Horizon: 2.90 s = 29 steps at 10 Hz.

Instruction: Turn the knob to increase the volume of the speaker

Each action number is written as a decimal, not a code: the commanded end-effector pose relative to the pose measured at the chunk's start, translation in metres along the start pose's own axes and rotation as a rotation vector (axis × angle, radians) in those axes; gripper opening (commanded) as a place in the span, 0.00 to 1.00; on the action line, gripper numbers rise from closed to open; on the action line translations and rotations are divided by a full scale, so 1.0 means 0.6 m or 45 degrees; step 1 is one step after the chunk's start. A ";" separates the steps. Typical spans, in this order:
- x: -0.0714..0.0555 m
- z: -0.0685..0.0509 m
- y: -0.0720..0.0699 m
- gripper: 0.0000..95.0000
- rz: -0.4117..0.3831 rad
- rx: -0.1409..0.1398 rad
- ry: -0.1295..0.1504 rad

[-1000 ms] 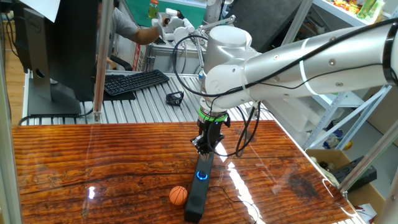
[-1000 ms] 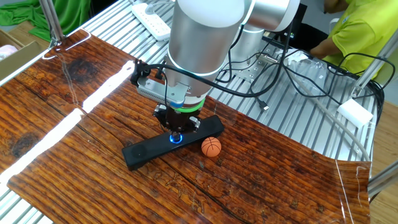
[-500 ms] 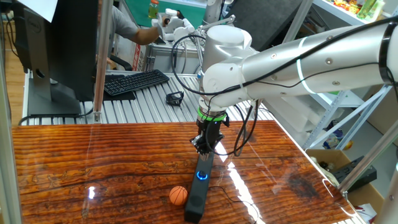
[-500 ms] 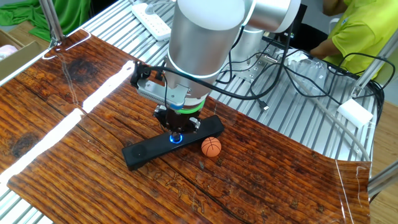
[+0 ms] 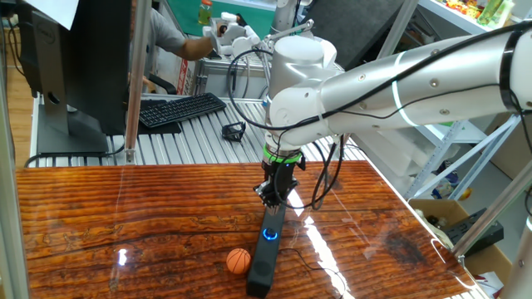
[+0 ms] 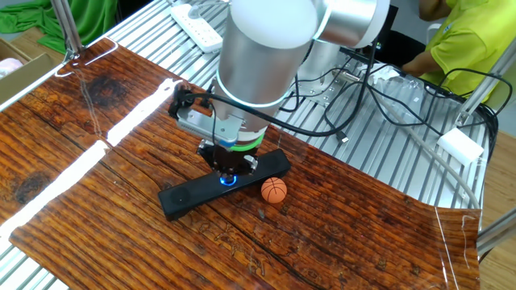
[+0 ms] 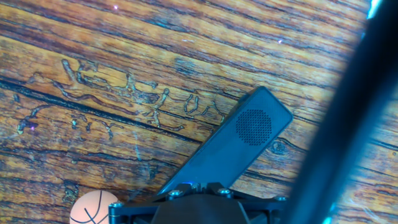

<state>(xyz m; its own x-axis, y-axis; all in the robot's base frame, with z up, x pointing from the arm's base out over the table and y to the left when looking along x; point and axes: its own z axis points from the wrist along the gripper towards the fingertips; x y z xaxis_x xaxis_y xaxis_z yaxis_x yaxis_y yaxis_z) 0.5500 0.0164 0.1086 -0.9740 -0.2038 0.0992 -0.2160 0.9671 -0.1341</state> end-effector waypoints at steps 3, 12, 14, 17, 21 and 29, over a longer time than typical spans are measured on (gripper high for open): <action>0.005 0.007 0.004 0.00 0.008 0.013 -0.013; -0.002 0.017 0.011 0.00 0.055 -0.018 -0.015; -0.005 0.021 0.013 0.00 0.081 -0.037 -0.020; -0.005 0.022 0.013 0.00 0.082 -0.041 -0.019; -0.011 0.030 0.017 0.00 0.099 -0.055 -0.036; -0.017 0.045 0.016 0.00 0.094 -0.071 -0.057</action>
<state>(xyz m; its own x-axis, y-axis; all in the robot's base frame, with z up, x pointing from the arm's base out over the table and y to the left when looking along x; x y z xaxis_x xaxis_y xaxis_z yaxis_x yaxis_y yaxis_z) 0.5565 0.0232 0.0794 -0.9895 -0.1365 0.0466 -0.1401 0.9865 -0.0845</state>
